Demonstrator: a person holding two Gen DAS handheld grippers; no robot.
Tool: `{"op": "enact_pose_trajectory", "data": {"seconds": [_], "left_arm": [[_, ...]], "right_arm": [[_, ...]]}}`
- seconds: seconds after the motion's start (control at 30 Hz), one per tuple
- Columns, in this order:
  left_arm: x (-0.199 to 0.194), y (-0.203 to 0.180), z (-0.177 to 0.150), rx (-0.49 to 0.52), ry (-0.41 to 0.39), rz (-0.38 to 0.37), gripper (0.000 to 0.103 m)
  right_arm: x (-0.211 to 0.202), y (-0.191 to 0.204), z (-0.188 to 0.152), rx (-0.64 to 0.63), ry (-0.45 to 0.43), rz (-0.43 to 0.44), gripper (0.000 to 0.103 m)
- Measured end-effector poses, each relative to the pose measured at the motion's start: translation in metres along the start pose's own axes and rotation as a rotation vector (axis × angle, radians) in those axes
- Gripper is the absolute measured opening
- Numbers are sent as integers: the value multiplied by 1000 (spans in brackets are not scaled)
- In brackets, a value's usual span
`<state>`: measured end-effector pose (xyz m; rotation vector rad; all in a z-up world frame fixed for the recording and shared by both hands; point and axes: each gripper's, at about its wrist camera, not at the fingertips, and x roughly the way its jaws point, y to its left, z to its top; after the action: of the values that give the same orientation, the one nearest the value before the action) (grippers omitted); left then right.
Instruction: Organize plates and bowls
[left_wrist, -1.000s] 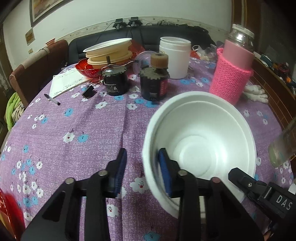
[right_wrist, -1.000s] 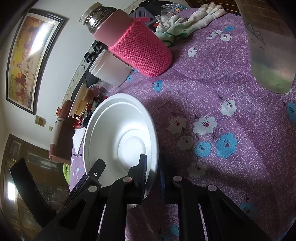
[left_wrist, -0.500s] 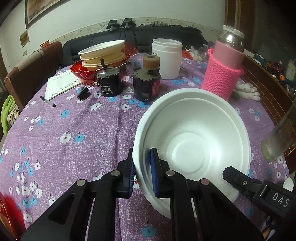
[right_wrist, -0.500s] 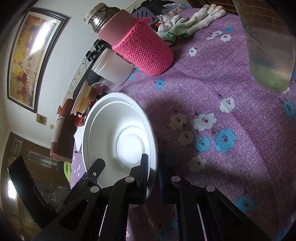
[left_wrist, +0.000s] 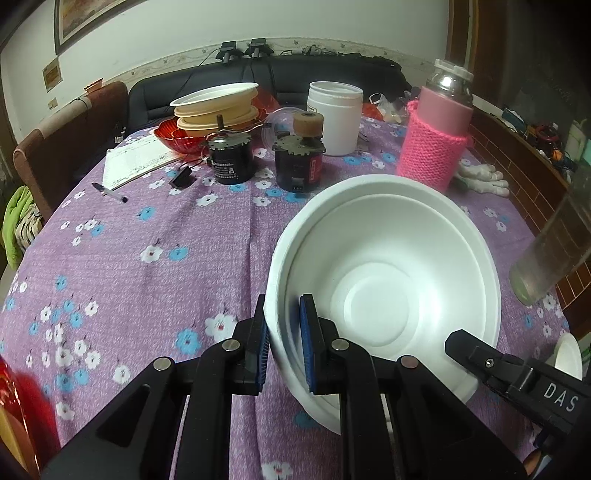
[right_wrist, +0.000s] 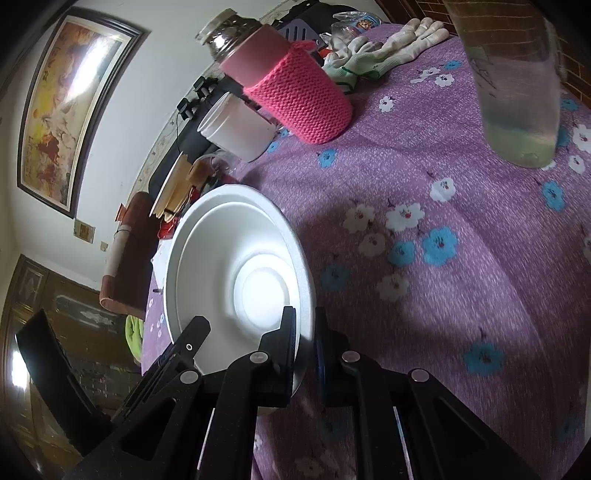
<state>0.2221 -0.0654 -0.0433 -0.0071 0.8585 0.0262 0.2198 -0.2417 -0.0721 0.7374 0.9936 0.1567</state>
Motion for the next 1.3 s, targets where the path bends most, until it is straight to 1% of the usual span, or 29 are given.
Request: {"op": "enact_pose_trajectory", "data": {"seconds": [0.4, 0.67, 1.17, 1.3], "left_arm": [[-31, 10, -28, -3, 0, -16, 13], [-52, 17, -50, -2, -4, -18, 13], [-82, 36, -86, -7, -12, -13, 13], [-86, 41, -90, -12, -13, -12, 13]], "right_arm": [[-32, 6, -43, -29, -1, -27, 9], [-52, 10, -66, -43, -9, -37, 9], [-75, 17, -107, -70, 1, -35, 9], [-78, 21, -115, -82, 6, -35, 9]]}}
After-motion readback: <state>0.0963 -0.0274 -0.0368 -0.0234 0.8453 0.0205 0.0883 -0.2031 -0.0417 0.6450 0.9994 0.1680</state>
